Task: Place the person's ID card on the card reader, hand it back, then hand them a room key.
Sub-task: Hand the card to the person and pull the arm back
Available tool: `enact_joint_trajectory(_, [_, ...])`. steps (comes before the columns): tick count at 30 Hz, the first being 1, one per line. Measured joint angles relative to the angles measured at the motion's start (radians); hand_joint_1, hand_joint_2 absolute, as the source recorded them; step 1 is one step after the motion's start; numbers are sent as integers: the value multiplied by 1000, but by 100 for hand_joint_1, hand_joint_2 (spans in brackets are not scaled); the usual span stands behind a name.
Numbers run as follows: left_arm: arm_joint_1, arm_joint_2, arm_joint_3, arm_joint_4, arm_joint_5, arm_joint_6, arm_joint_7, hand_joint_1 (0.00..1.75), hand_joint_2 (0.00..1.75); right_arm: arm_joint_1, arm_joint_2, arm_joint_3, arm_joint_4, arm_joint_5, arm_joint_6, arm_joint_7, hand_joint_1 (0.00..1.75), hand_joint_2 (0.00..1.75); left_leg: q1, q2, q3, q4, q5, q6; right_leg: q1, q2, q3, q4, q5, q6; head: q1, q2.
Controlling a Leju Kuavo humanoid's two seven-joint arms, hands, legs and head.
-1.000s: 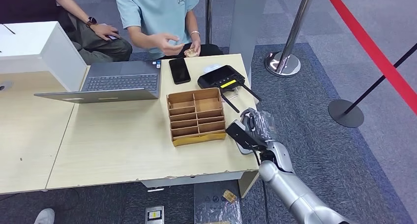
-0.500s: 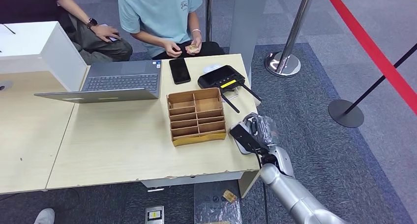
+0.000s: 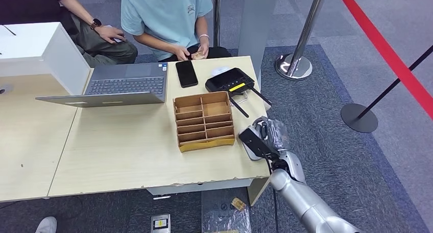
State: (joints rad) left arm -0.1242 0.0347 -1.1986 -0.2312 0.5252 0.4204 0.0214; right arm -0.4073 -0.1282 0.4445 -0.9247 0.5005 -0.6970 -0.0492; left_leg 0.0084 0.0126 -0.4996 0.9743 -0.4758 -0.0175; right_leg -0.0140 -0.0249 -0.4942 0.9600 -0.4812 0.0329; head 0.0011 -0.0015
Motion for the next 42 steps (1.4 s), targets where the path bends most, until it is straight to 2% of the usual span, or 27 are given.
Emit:
enact_joint_trajectory(24, [-1, -1, 0, 0, -34, -3, -5, 0, 175, -128, -10, 21, -88, 12, 11, 71, 175, 175, 0, 0, 0, 0, 0, 0, 0, 0, 0, 0, 0, 0, 0, 0])
enact_joint_trajectory(42, [-23, -5, -2, 0, -67, -23, 11, 0, 175, -329, 2, 95, -78, 47, 76, 101, 175, 175, 0, 0, 0, 0, 0, 0, 0, 0, 0, 1, 0, 0, 0, 0])
